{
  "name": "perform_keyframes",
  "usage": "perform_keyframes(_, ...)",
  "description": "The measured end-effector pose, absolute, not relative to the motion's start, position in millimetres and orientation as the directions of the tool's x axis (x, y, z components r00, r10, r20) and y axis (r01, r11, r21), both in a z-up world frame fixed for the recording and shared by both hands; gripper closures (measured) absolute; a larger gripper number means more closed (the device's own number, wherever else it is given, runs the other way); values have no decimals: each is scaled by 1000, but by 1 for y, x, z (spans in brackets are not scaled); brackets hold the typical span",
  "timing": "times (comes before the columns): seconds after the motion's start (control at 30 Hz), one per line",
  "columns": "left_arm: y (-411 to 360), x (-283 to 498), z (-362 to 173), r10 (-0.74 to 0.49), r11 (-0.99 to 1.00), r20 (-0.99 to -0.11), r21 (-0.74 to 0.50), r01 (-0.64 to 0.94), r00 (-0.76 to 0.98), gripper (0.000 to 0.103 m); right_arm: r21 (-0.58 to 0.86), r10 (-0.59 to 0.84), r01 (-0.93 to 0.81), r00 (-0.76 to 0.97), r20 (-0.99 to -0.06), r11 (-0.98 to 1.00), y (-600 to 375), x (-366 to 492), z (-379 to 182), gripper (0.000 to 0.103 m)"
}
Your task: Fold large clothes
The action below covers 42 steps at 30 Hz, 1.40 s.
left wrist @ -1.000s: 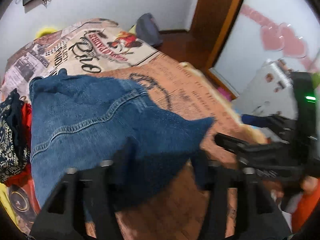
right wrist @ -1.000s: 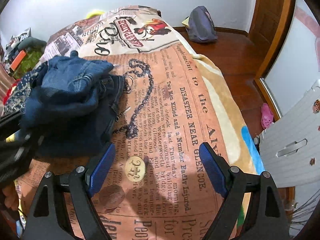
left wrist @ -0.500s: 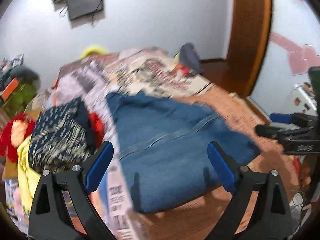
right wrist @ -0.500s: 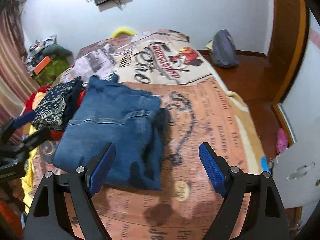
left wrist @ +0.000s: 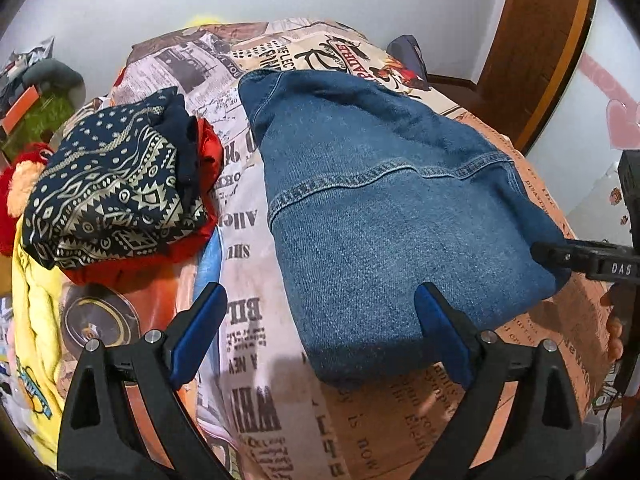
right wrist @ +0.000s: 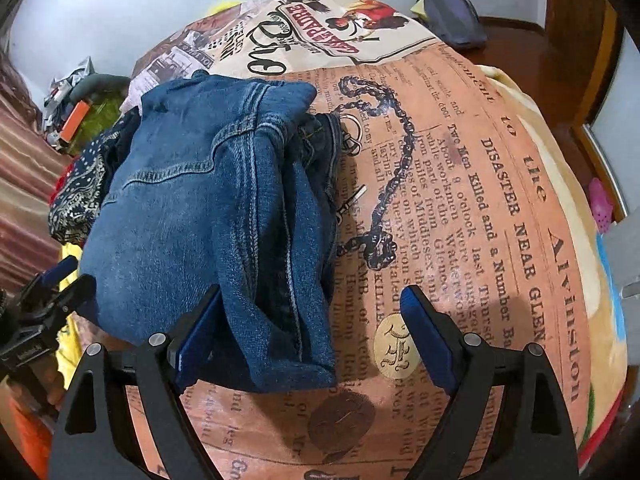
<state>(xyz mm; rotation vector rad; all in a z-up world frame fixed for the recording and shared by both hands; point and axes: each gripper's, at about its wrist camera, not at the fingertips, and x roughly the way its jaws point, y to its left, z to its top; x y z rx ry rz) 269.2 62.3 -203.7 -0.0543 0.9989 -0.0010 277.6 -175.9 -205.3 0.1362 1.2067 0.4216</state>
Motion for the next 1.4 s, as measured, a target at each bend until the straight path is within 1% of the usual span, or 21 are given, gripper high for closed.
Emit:
perform_keyframes(0.13, 66, 274, -191, -20, 999, -827, -40, -23, 562, 8, 268, 359, -295, 318, -877, 917, -169, 283, -188, 18)
perform_keyframes(0.23, 74, 281, -179, -32, 998, -809, -60, -29, 588, 8, 251, 367, -336, 348, -863, 908, -164, 290, -175, 18)
perform_keyframes(0.43, 93, 309, -176, -102, 989, -812, -144, -29, 574, 8, 345, 456, -357, 296, -839, 868, -154, 321, -177, 18)
perform_keyframes(0.5, 99, 320, -183, -157, 979, -820, -204, -26, 550, 8, 392, 485, -347, 243, -840, 852, -150, 333, -191, 18)
perform_keyframes(0.63, 113, 339, -209, -274, 937, -831, -345, -60, 484, 8, 433, 491, -307, 142, -860, 848, -145, 352, -222, 18)
perform_keyframes(0.77, 125, 352, -235, -395, 871, -809, -481, -103, 436, 8, 539, 571, -264, 60, -818, 800, -147, 366, -246, 17)
perform_keyframes(0.87, 133, 362, -254, -496, 799, -770, -586, -138, 402, 8, 594, 612, -233, 6, -791, 770, -146, 376, -260, 12)
perform_keyframes(0.97, 136, 370, -269, -538, 756, -752, -630, -176, 380, 8, 623, 636, -228, -23, -771, 748, -143, 380, -268, 11)
perform_keyframes(1.13, 138, 378, -282, -620, 674, -694, -710, -205, 364, 8, 672, 681, -201, -33, -732, 713, -139, 385, -271, 8)
perform_keyframes(1.17, 139, 379, -284, -638, 655, -678, -727, -206, 365, 9, 680, 688, -188, -28, -725, 709, -140, 387, -271, 8)
perform_keyframes(1.2, 139, 379, -285, -659, 632, -657, -748, -204, 366, 18, 684, 692, -179, -27, -722, 707, -141, 388, -271, 8)
perform_keyframes(1.23, 138, 380, -288, -676, 612, -643, -762, -212, 361, 20, 688, 694, -168, -27, -719, 706, -141, 389, -270, 9)
perform_keyframes(1.27, 138, 380, -289, -679, 604, -640, -765, -222, 359, 22, 693, 698, -159, -28, -715, 703, -141, 388, -270, 14)
perform_keyframes(1.3, 140, 381, -289, -679, 603, -640, -766, -224, 360, 26, 697, 702, -157, -30, -711, 700, -142, 389, -268, 21)
perform_keyframes(1.33, 140, 381, -287, -676, 608, -643, -763, -221, 361, 28, 700, 705, -156, -30, -709, 697, -141, 388, -266, 25)
perform_keyframes(1.4, 139, 380, -280, -662, 632, -658, -747, -204, 358, 39, 689, 695, -159, -24, -719, 707, -141, 385, -260, 38)
